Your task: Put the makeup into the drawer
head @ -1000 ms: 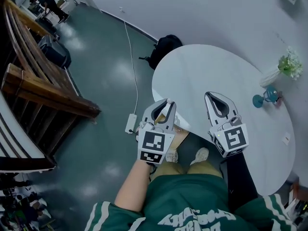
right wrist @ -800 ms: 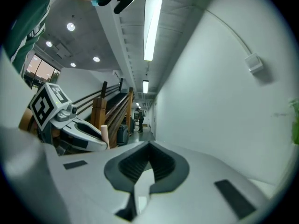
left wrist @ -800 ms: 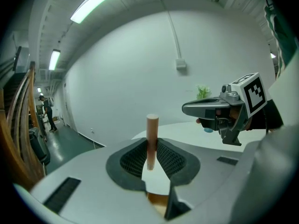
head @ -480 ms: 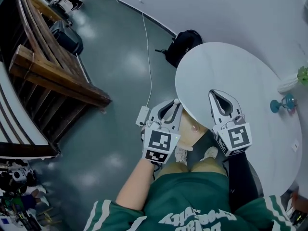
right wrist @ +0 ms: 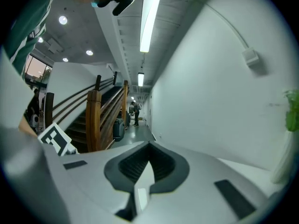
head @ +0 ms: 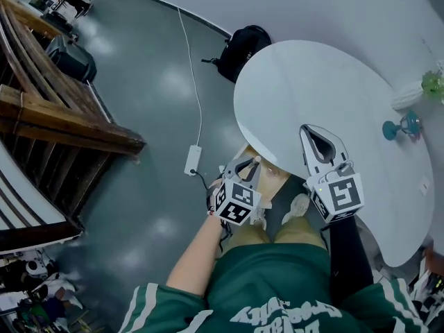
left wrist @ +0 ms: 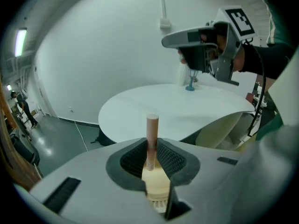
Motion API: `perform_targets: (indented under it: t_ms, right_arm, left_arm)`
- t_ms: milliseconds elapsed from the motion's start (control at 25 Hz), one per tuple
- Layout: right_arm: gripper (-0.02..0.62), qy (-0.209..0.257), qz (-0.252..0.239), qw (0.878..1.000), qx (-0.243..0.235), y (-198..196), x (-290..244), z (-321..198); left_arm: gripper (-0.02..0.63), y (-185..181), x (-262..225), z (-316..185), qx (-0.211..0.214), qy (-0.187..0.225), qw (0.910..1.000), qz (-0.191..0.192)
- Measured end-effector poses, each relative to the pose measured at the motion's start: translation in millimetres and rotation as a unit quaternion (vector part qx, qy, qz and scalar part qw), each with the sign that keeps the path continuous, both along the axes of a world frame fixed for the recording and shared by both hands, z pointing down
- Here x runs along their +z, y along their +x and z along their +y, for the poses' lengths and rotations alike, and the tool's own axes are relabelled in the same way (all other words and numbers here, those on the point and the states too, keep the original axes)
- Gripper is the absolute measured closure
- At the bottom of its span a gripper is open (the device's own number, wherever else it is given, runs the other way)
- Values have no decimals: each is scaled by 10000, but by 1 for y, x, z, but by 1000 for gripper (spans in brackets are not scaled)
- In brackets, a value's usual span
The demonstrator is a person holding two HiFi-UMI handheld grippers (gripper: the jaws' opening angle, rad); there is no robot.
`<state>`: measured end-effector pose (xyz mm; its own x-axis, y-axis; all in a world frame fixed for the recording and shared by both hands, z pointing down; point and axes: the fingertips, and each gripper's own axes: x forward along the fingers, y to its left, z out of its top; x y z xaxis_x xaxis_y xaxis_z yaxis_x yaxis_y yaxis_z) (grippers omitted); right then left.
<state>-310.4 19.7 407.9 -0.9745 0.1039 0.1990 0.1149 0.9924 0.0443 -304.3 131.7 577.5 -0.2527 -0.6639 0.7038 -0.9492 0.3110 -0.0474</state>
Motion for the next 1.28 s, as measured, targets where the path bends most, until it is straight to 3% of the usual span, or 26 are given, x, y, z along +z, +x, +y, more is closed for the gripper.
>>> perform_targets:
  t_ms: [160, 320, 680, 880, 1080, 1280]
  right_arm:
    - [591, -31, 182, 9995, 245, 15, 17, -17]
    - [591, -37, 297, 9985, 452, 28, 26, -34]
    - [591, 83, 611, 9952, 759, 59, 42, -62]
    - [591, 94, 764, 9931, 880, 77, 55, -81]
    - [591, 138, 914, 9911, 960, 91, 63, -92]
    - [591, 217, 1096, 9882, 1047, 107, 72, -100]
  left_arm:
    - [540, 22, 53, -11, 500, -474, 9970, 339]
    - [541, 42, 97, -20, 1107, -997, 9881, 384]
    - [540, 72, 177, -32, 2243, -1922, 9548, 320]
    - [540, 84, 209, -37, 2850, -2363, 9289, 130]
    - [540, 84, 234, -41, 3164, -2478, 9155, -174]
    - [540, 87, 254, -46, 3389, -2580, 9046, -162]
